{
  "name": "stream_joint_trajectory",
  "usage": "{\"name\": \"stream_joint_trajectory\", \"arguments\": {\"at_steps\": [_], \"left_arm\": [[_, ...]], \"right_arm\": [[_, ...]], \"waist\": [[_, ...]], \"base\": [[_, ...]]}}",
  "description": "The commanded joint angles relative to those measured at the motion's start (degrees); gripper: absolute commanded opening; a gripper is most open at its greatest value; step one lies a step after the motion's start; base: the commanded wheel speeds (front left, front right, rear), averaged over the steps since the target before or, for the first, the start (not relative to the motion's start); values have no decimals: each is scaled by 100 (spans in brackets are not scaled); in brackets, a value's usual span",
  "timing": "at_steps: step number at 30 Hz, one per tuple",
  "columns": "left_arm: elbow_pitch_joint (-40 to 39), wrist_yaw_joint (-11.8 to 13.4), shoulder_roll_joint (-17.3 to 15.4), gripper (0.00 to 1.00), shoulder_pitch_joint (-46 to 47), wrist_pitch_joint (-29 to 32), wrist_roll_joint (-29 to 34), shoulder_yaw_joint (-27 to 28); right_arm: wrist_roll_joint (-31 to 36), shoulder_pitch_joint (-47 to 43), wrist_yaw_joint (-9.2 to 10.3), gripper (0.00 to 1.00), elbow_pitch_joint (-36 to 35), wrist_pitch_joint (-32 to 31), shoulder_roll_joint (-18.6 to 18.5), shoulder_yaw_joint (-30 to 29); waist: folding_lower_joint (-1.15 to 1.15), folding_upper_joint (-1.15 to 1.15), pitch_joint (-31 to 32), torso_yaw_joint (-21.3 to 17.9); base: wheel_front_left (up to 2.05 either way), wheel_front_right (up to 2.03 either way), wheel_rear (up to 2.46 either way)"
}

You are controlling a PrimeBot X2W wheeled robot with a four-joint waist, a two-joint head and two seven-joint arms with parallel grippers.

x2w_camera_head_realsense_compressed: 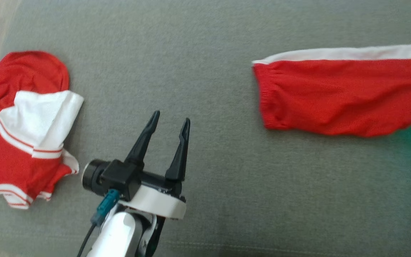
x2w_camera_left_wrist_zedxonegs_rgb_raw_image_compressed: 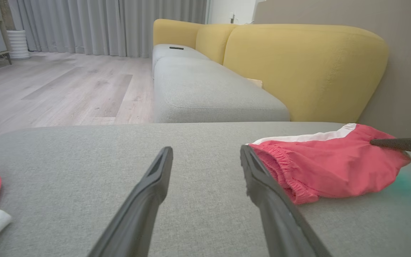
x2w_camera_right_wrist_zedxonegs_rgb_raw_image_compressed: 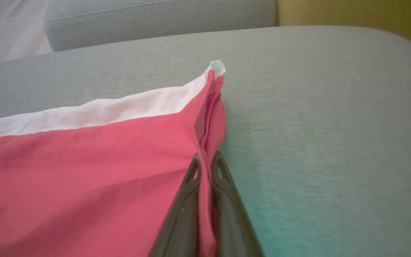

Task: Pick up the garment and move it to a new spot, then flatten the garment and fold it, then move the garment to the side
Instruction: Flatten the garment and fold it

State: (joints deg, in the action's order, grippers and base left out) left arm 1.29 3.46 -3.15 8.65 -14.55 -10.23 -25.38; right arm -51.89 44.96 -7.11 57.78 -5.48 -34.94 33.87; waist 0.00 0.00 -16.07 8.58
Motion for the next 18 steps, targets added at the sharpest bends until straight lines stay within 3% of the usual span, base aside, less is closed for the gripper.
{"name": "stream_joint_trajectory", "arguments": {"at_steps": [1,7,18], "left_arm": [[-147,-41,18,100,-34,-44,43,182],[-107,-75,23,100,-82,-44,66,163],[-16,-61,26,100,-300,-45,27,182]], "right_arm": [[90,-51,-37,0,-9,116,-328,86],[73,-4,-37,0,-76,219,-423,102],[-385,45,-37,0,-1449,253,131,183]], "waist": [[0,0,183,-157],[0,0,335,-225],[0,0,756,-150]], "base": [[0,0,0],[0,0,0],[0,0,0]]}}
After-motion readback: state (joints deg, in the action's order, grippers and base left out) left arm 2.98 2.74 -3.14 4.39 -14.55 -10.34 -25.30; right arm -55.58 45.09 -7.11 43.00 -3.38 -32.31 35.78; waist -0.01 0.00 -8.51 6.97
